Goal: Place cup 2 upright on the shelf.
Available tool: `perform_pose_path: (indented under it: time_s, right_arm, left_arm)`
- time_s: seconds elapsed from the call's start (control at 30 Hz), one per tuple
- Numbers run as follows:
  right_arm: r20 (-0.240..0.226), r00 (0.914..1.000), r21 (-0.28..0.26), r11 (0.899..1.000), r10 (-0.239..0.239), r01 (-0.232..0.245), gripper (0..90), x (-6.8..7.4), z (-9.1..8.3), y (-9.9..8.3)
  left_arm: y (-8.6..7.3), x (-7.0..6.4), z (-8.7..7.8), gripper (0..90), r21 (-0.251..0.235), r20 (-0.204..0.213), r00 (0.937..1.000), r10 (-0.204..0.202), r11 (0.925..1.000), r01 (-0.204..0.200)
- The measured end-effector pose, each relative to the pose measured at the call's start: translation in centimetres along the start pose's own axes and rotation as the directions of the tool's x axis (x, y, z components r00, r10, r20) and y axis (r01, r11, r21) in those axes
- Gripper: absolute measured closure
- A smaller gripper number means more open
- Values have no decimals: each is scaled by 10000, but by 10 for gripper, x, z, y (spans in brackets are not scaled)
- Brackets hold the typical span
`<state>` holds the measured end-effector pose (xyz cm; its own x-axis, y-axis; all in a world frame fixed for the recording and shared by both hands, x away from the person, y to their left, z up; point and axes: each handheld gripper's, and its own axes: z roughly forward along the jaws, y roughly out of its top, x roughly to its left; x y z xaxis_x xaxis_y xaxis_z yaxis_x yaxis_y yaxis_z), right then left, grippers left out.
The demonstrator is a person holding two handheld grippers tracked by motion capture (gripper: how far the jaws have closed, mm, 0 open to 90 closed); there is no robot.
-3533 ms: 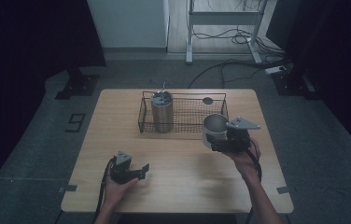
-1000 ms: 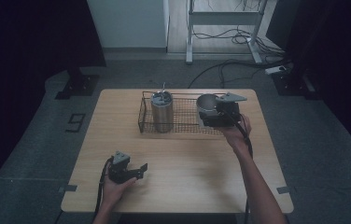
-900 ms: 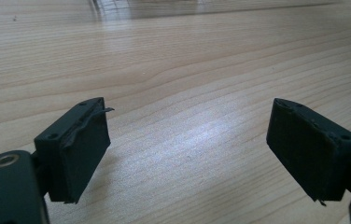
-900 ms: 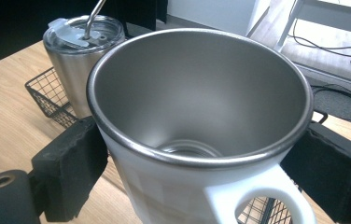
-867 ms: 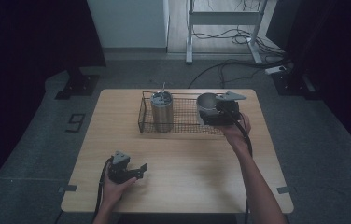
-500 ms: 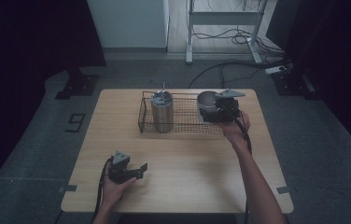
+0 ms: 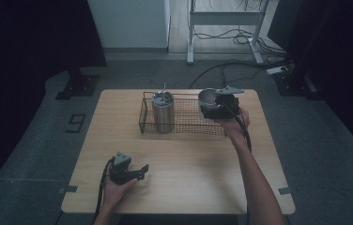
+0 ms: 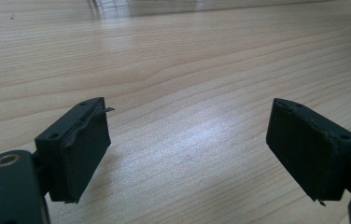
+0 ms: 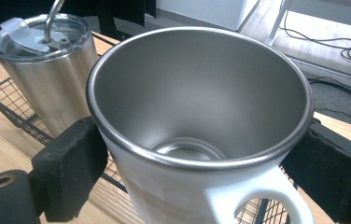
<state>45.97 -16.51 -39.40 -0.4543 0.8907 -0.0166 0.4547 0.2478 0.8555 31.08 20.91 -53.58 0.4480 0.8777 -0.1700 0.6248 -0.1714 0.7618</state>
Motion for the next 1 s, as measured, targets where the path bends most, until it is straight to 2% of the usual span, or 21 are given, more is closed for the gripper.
perform_pose_path:
  time_s: [0.57,1.0]
  right_arm:
    - [108,9999,320,9995,-10,7,90,-5,17,0]
    - [172,9997,325,9994,-150,144,90,-5,25,13]
  left_arm:
    - [0,-1,0,134,-24,20,10000,-3,10000,4]
    - [0,1,-2,135,-67,15,10000,-63,10000,64]
